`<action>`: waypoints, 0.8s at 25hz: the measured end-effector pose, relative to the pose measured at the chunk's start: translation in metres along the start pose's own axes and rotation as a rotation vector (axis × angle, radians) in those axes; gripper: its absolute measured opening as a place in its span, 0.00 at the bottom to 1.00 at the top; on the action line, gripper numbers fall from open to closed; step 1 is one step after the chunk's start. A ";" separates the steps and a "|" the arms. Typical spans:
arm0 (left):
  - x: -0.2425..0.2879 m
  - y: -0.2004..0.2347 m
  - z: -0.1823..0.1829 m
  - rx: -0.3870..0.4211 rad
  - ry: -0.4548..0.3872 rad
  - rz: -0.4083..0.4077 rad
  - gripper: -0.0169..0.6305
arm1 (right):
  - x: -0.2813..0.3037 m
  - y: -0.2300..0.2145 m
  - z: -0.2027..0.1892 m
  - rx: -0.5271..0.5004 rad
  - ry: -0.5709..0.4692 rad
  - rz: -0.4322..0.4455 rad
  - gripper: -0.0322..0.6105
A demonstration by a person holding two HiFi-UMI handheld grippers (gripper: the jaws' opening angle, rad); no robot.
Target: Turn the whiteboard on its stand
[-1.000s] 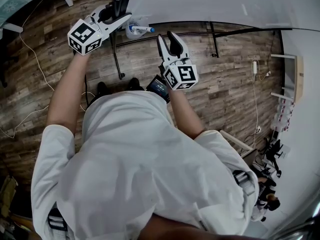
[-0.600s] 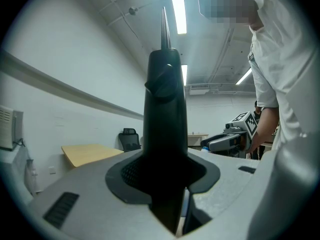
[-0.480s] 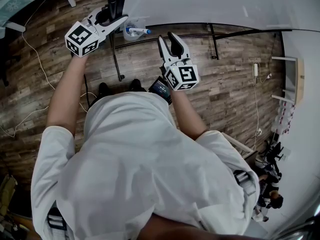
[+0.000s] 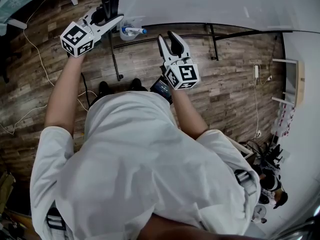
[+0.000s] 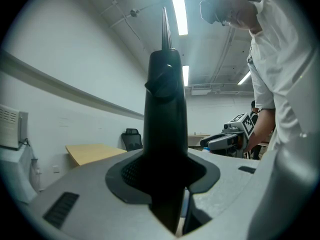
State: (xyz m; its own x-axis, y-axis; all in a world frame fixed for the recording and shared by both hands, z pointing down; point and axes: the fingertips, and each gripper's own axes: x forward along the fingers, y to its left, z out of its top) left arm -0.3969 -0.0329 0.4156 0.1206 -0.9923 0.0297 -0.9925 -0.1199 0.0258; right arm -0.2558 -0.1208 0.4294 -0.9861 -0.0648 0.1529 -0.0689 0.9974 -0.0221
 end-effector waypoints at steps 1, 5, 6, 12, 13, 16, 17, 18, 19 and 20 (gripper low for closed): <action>-0.002 0.000 0.000 0.000 -0.002 0.002 0.28 | 0.000 0.000 0.001 -0.001 0.000 0.002 0.26; -0.015 0.003 0.000 -0.001 -0.011 0.012 0.28 | 0.000 0.004 0.000 -0.004 0.003 0.008 0.26; -0.023 0.005 -0.002 -0.001 -0.014 0.013 0.28 | 0.003 0.011 -0.003 -0.005 0.004 0.008 0.26; -0.045 0.016 -0.010 -0.005 -0.024 0.018 0.28 | 0.016 0.026 -0.010 -0.004 0.010 0.023 0.26; -0.046 0.016 -0.010 -0.005 -0.024 0.020 0.28 | 0.016 0.025 -0.010 -0.004 0.008 0.025 0.26; -0.045 0.017 -0.009 -0.006 -0.029 0.032 0.28 | 0.015 0.020 -0.009 -0.004 0.006 0.027 0.26; -0.046 0.017 -0.009 -0.008 -0.033 0.039 0.28 | 0.014 0.018 -0.009 -0.004 0.006 0.026 0.26; -0.047 0.017 -0.009 -0.012 -0.039 0.046 0.28 | 0.013 0.017 -0.010 -0.004 0.006 0.026 0.26; -0.048 0.017 -0.009 -0.014 -0.044 0.053 0.28 | 0.012 0.016 -0.010 -0.004 0.006 0.024 0.26; -0.049 0.017 -0.009 -0.015 -0.047 0.058 0.28 | 0.010 0.014 -0.009 -0.004 0.005 0.021 0.26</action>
State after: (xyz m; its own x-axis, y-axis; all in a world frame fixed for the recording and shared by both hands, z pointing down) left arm -0.4197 0.0135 0.4234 0.0616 -0.9980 -0.0155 -0.9972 -0.0622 0.0408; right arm -0.2657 -0.1068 0.4400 -0.9865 -0.0436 0.1578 -0.0476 0.9986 -0.0217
